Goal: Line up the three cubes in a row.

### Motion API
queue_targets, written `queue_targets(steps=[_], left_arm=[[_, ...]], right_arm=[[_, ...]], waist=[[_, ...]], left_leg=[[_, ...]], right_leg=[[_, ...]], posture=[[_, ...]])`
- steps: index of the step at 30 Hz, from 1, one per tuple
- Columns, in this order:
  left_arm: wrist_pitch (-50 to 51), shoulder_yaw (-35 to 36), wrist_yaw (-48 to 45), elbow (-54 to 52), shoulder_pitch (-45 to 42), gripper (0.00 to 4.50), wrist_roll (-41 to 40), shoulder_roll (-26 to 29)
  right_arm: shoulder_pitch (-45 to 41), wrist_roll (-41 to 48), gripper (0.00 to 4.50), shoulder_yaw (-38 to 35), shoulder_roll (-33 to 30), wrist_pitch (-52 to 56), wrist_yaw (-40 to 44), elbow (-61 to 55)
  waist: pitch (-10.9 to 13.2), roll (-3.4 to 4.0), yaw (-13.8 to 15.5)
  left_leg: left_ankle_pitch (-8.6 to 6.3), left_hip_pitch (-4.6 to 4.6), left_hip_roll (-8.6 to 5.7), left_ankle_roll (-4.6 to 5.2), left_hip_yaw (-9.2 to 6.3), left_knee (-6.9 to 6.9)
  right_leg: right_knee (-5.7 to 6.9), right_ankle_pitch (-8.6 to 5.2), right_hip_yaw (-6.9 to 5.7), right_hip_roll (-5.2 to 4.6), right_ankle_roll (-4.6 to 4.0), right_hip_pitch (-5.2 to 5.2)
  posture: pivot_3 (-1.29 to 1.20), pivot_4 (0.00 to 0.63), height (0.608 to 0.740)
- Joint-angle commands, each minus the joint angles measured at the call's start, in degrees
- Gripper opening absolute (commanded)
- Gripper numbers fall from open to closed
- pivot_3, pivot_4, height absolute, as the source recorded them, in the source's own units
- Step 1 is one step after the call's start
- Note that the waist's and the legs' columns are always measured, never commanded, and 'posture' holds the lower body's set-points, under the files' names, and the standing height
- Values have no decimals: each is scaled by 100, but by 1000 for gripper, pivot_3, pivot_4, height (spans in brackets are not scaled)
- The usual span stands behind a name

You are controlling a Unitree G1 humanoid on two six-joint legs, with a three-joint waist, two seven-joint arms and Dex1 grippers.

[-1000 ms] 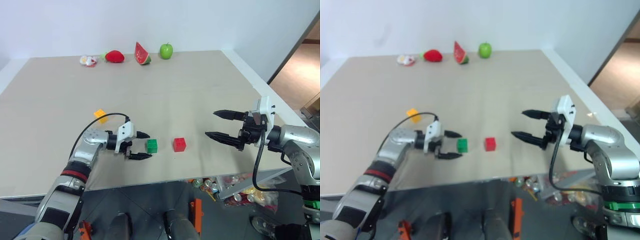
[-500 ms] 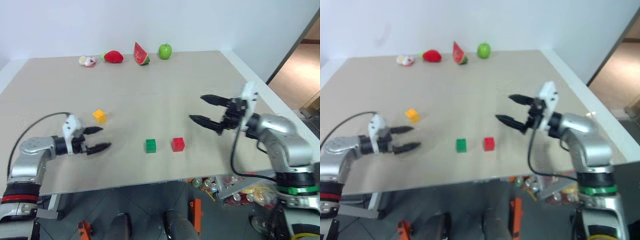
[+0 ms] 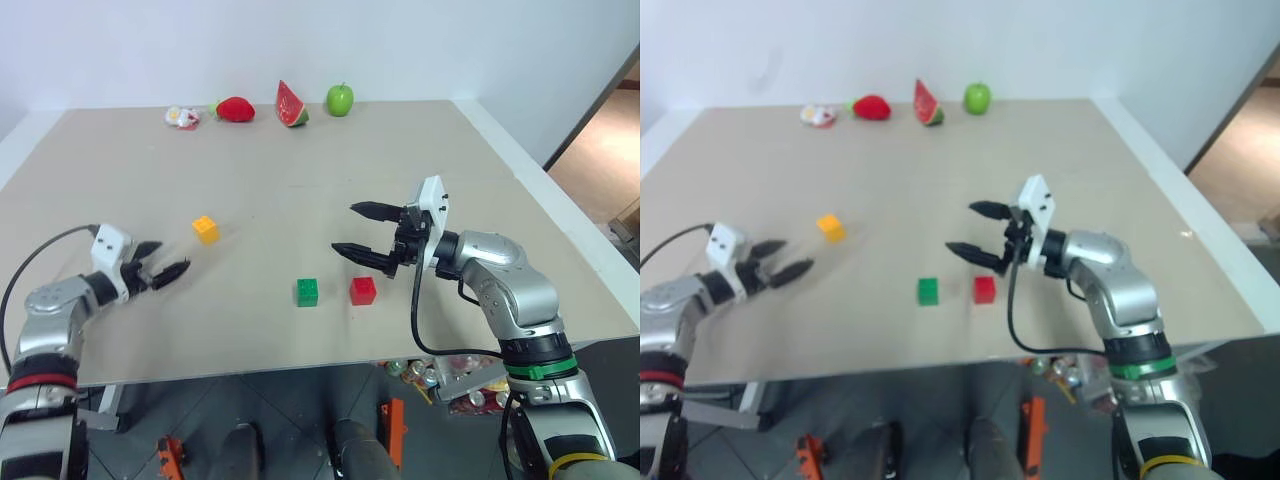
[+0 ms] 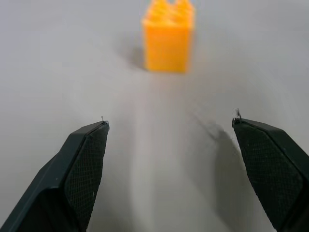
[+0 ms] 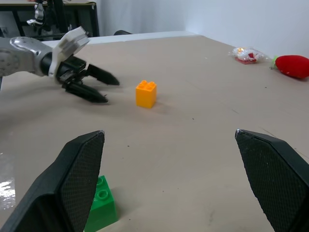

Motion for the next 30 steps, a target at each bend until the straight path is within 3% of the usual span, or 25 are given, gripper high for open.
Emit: queue_targets(steps=[1,10,19,22,25,28,30], left_arm=[[-259,-16,56,465,-419,4220,104,-73],[-636,-217,93,1916,-1541,4220,508,-300],[-784,-235,222,2500,-2004,4220,761,-398],[-804,-201,-77,2479,-1990,3499,706,-472],[-836,-215,-140,2465,-1947,2270,746,-486],[-834,-193,-136,2476,-1928,1341,740,-500],[-836,-188,-98,2468,-1927,1291,738,-511]], right_arm=[[-13,-15,4500,-83,-22,-138,28,-132],[177,32,4500,-215,-126,-91,0,-371],[212,28,4500,-279,-174,-78,-63,-428],[215,25,4500,-302,-204,-85,-74,-411],[223,40,4500,-316,-224,-78,-80,-418],[233,46,4500,-327,-237,-75,-85,-420],[225,40,4500,-323,-238,-80,-89,-406]], waist=[[0,0,-15],[-1,-1,12],[-1,-1,11],[-1,-2,10],[-1,-2,7],[-1,-2,7],[-1,-2,7]], left_leg=[[0,1,0,0,1,0],[0,-8,-1,0,1,-1],[0,-6,0,0,-1,-1],[0,-8,-2,0,-1,0],[0,-8,0,0,-1,0],[0,-8,1,0,-4,-1],[0,-8,0,0,-4,-1]], right_leg=[[0,0,1,0,0,0],[1,11,4,4,26,-5],[5,14,4,8,29,-6],[5,14,5,7,30,-5],[5,14,5,8,30,-7],[7,14,4,10,30,-7],[7,14,4,10,30,-7]], posture=[[0,150,740],[0,150,740],[0,150,740],[0,150,740],[0,150,740],[0,150,740],[0,150,740]])
